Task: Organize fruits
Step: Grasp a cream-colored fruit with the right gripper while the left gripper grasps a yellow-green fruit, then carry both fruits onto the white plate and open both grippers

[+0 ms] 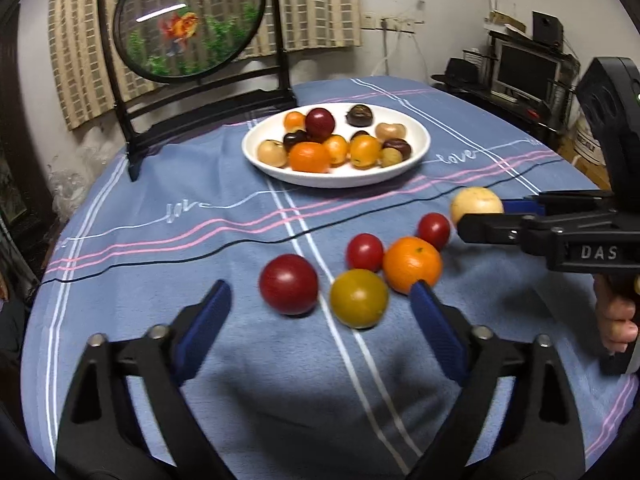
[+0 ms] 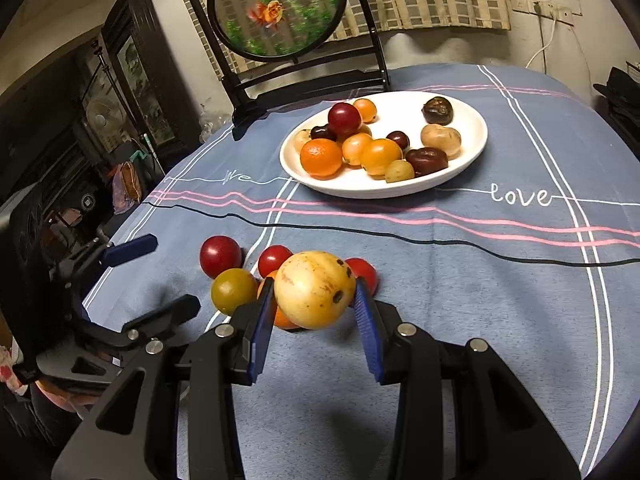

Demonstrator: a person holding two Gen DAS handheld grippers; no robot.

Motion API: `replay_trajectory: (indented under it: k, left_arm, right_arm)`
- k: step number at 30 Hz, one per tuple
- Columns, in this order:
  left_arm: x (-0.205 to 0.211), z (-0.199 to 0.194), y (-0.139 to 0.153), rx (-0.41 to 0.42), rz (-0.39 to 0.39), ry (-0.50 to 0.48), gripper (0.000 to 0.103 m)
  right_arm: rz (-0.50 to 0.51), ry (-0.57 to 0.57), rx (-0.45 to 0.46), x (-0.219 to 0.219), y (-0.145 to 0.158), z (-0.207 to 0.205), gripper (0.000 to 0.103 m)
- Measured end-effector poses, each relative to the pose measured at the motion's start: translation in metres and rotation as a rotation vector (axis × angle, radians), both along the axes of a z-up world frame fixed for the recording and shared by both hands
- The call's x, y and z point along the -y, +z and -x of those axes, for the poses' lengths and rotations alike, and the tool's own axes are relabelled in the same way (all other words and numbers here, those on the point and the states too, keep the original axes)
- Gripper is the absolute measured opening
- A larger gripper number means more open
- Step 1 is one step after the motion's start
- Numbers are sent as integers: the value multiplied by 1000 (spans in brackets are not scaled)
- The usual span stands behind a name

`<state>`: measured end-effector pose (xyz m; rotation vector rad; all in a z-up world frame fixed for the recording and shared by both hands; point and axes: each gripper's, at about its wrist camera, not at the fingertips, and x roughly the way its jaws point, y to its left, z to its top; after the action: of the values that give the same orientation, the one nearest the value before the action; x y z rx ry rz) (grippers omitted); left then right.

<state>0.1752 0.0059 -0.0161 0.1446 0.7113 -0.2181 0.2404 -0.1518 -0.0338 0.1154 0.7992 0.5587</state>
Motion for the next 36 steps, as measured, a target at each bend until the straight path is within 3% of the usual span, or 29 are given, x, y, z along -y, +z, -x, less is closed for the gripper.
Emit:
replay_trajectory:
  k: [1,3,5,21,26,36]
  left_arm:
    - [0,0,-2,-11,8,-11,76]
    - [2,-1,-5,-31,15,-30,54]
    - [6,-2,-10,-51,7,-44,49]
    - [23,-12,-28,-69,-41,-89,47]
    - [15,-21,-30,-99,6,-62,40]
    - [11,-17,-28,-104,59,-56,39]
  right_arm:
    - [2,-1,-1,-1,-1,0,40]
    - [7,-1,-6,-1,-1,0,40]
    - [6,-2,-13,-1,-1,1,40]
    - [4,-5,-6,0,2,5,40]
    - [9,-8,-6,-1,1,5,40]
    - [20,-19,0,0,-1,3,40]
